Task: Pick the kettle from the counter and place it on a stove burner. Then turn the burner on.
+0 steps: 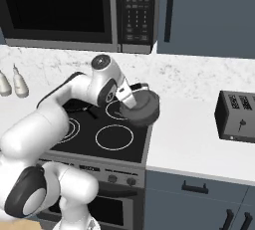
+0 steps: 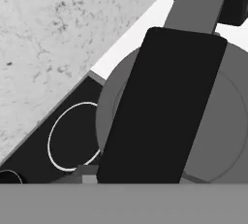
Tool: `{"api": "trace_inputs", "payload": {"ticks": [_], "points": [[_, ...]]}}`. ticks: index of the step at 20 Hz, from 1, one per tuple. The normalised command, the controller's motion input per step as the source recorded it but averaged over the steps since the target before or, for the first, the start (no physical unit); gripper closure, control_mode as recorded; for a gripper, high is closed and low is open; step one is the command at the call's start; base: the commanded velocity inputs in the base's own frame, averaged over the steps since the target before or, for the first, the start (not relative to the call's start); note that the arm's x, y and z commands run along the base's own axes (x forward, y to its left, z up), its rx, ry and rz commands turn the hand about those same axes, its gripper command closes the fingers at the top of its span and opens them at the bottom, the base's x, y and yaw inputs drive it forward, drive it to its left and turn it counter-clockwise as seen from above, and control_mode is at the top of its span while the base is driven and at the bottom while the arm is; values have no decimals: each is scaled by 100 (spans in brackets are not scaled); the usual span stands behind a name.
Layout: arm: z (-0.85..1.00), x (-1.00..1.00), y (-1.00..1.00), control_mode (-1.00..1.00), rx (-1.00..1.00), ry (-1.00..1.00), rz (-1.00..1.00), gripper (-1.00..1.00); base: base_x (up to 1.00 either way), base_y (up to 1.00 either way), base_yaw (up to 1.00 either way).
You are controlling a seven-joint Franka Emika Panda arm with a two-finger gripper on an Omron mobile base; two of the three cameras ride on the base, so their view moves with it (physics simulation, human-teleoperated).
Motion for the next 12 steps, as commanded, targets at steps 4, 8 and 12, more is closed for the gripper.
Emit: {"api": "trace_inputs", "payload": {"ticks": [4,8,12], "points": [[-18,-7,65,-100,17,6,2,100,0,0,0],[-47,0,26,-100,40,2,0,100,0,0,0],[-46,0,9,-100,41,0,0,100,0,0,0]]}}
